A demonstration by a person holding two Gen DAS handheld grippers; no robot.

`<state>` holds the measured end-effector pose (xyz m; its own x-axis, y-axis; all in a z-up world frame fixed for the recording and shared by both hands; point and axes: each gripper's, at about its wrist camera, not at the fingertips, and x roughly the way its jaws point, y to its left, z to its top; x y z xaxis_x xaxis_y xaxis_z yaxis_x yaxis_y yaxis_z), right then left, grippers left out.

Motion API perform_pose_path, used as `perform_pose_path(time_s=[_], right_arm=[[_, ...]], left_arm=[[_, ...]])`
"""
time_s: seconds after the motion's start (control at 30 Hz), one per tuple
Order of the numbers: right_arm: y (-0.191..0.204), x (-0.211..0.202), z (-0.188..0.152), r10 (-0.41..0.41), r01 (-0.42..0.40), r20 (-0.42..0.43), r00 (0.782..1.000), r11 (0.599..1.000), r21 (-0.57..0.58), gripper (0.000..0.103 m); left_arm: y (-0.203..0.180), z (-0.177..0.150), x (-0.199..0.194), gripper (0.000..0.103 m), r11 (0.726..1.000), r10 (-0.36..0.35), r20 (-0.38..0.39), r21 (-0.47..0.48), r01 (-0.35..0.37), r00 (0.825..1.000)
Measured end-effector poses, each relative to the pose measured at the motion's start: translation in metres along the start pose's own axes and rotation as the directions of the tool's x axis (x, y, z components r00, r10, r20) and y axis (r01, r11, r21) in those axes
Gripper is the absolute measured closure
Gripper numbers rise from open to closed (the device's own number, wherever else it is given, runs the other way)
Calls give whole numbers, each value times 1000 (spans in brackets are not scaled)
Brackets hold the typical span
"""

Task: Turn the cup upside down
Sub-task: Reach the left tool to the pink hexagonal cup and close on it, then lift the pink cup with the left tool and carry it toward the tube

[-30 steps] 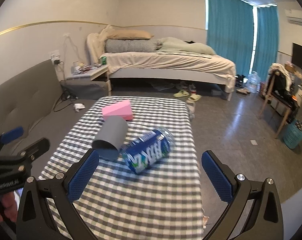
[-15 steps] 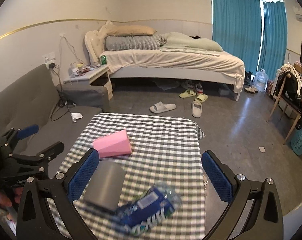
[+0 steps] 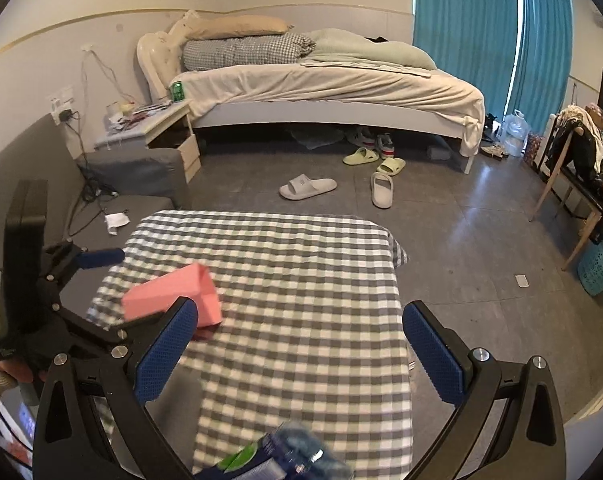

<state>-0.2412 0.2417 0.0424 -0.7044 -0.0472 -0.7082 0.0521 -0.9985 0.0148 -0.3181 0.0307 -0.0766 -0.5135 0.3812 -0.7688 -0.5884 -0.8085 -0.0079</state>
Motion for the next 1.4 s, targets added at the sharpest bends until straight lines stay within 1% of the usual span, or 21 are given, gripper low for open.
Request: perform_pose_path(time_s=[0.07, 0.1, 0.13, 0.2, 0.23, 0.3, 0.43, 0.6, 0.67, 0.73, 0.77, 0.8, 0.9, 0.97, 1.0, 1.1, 1.13, 1.23, 1.27, 1.33, 1.4], right_arm=[[-2, 6, 2, -11, 11, -4, 1000, 1000, 2, 0], [-3, 10, 4, -21, 21, -5, 1000, 1000, 2, 0], [-3, 12, 4, -22, 22, -8, 1000, 1000, 2, 0], [-2, 15, 5, -25, 25, -12, 1000, 1000, -1, 0], [-1, 15, 5, -28, 28, -14, 1000, 1000, -3, 0], [-1, 12, 4, -51, 51, 6, 999, 999, 3, 0], [-5, 2, 5, -69, 67, 47, 997, 997, 35, 0], [-10, -6, 6, -77, 74, 53, 996, 996, 52, 0], [-12, -9, 7, -73, 70, 58, 996, 996, 58, 0], [-12, -10, 6, -71, 68, 57, 996, 996, 62, 0], [-13, -11, 6, -71, 67, 58, 996, 996, 62, 0], [-13, -12, 6, -75, 71, 64, 995, 995, 63, 0], [-15, -16, 6, -83, 78, 81, 993, 995, 67, 0], [-18, -15, 7, -83, 77, 77, 994, 994, 75, 0], [-19, -16, 7, -83, 77, 74, 994, 994, 79, 0], [-20, -28, 7, -77, 70, 86, 993, 994, 81, 0], [-19, -36, 7, -77, 70, 96, 992, 994, 78, 0], [-19, -60, 7, -68, 58, 120, 990, 995, 82, 0], [-17, -75, 8, -61, 51, 135, 989, 995, 82, 0], [-15, -102, 6, -63, 52, 161, 985, 996, 73, 0], [-12, -131, 1, -66, 55, 188, 980, 997, 59, 0]], left_arm=[[2, 1, 15, 0, 999, -35, -31, 14, 36, 999], [4, 2, 19, 2, 999, -47, -43, 17, 47, 998], [3, 1, 25, 4, 997, -74, -59, 27, 76, 995], [5, 0, 28, 14, 993, -115, -67, 24, 116, 991], [7, 0, 28, 17, 991, -134, -62, 12, 135, 989], [7, -1, 30, 29, 987, -162, -57, 12, 163, 985], [7, -2, 25, 31, 983, -180, -68, 27, 182, 981], [10, 4, 31, 31, 983, -168, -113, 50, 175, 979], [10, 7, 37, 30, 982, -176, -135, 44, 183, 975], [16, 7, 48, 30, 989, -138, -169, 30, 146, 976], [17, 5, 51, 31, 990, -133, -184, 26, 140, 974], [19, 4, 56, 40, 990, -135, -194, 18, 141, 972], [20, 6, 47, 41, 989, -141, -147, 14, 145, 979], [19, 7, 42, 41, 993, -113, -127, 31, 117, 985], [19, 10, 37, 41, 996, -80, -116, 32, 84, 990], [23, 20, 17, 41, 999, -46, -85, -20, 45, 995], [23, 23, 2, 41, 998, -33, -68, -46, 30, 997], [10, 29, -46, 41, 998, 10, -11, -69, -10, 1000], [7, 30, -56, 41, 997, 18, -2, -71, -18, 1000], [-8, 30, -93, 41, 995, 41, 27, -91, -39, 999], [-21, 30, -115, 41, 993, 63, 37, -103, -59, 997]])
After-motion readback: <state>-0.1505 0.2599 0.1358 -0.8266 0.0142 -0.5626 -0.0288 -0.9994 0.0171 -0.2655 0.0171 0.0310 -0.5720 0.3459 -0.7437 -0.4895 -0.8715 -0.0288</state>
